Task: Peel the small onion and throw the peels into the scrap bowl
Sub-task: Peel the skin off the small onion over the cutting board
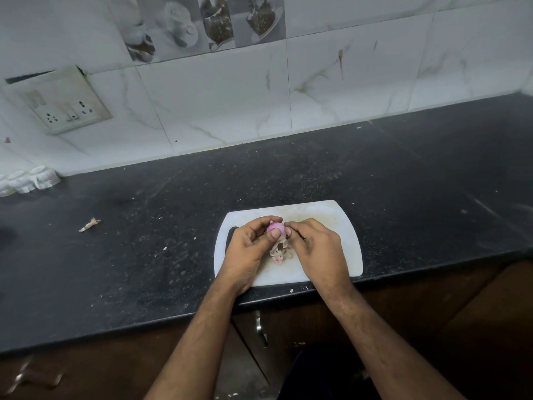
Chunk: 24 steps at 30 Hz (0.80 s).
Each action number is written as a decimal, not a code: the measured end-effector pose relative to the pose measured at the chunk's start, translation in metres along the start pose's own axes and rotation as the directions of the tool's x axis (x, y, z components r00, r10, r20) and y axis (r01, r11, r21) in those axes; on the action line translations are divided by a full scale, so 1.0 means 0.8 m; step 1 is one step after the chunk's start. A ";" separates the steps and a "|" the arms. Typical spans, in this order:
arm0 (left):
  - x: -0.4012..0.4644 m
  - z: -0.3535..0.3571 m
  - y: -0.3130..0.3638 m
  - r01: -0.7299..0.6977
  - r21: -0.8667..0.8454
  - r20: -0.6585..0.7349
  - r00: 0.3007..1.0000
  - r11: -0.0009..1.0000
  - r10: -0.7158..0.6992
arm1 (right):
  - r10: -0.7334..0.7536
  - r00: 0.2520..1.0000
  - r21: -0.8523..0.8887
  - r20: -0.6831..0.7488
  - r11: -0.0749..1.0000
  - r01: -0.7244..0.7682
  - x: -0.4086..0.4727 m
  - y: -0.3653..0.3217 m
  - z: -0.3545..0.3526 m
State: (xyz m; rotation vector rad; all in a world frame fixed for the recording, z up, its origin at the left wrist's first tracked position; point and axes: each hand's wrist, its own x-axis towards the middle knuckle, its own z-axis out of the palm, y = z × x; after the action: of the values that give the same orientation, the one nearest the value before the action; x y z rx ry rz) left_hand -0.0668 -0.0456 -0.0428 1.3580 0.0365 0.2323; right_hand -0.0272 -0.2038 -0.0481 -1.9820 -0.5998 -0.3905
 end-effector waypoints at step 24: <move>0.001 0.004 -0.003 0.003 0.066 -0.001 1.000 0.998 -0.003 | 0.120 0.992 0.000 0.049 0.993 -0.120 0.004 -0.003 -0.002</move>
State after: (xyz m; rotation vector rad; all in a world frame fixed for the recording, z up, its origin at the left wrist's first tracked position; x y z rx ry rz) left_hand -0.0656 -0.0487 -0.0441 1.4233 0.0467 0.2310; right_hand -0.0258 -0.2037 -0.0439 -2.0187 -0.5085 -0.2679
